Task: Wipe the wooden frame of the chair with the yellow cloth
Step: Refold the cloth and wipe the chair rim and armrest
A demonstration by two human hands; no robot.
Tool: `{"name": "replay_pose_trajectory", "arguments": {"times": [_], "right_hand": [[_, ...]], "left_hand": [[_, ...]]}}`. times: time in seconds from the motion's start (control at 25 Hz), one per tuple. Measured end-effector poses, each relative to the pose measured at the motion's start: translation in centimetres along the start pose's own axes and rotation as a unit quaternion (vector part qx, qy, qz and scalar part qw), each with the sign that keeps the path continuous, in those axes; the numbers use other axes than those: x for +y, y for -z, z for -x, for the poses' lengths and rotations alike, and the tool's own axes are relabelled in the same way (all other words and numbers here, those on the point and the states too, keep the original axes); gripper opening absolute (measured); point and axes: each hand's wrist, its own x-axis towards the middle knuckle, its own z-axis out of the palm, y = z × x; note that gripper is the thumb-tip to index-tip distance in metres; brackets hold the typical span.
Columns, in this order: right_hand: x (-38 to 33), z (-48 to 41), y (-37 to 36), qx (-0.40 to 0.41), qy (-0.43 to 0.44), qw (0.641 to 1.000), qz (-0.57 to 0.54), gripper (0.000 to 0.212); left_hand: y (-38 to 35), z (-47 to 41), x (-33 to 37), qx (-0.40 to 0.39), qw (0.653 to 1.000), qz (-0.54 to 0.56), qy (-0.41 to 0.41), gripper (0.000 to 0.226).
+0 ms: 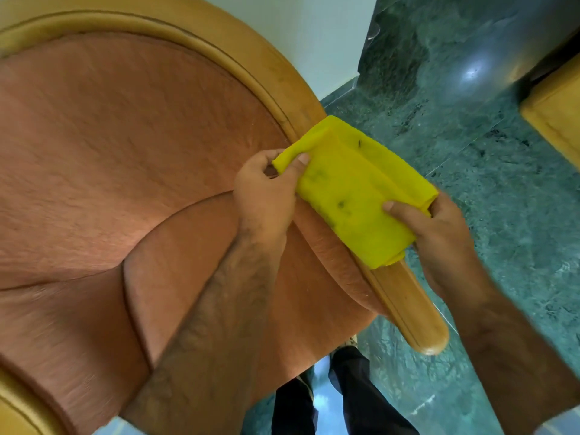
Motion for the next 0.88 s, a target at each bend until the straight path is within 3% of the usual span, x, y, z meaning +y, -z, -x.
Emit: {"name": "replay_pose_trajectory", "arguments": {"times": [0.12,0.28,0.52,0.64,0.72,0.8,0.88], "right_hand": [[-2.7,0.9,-3.6,-0.100,0.019,0.994,-0.041,0.032],[-5.2,3.4,-10.5,-0.219,0.020,0.975,0.011,0.071],[-4.6,11.5,-24.9,-0.388,0.013,0.911,0.140,0.036],[-2.8,17.7,-31.0,-0.482,0.011,0.849,0.216,0.028],[-0.6,22.8,-34.6,-0.559,0.011,0.788,0.257,0.026],[2.0,27.8,-36.5,-0.618,0.063,0.728,0.289,0.027],[5.8,33.8,-37.8,-0.683,0.099,0.649,0.321,0.026]], "left_hand": [[6.1,1.9,0.3,0.001,0.991,0.134,0.018,0.010],[16.5,6.2,-2.6,0.062,0.977,0.201,0.018,0.018],[30.8,17.5,-10.0,0.192,0.948,0.236,0.087,0.043],[35.3,24.3,-13.7,0.310,0.911,0.240,0.127,0.030],[37.6,29.8,-16.6,0.417,0.856,0.273,0.137,0.027],[38.2,35.1,-19.4,0.498,0.805,0.282,0.154,0.027],[38.2,41.8,-23.0,0.573,0.739,0.302,0.186,0.028]]}}
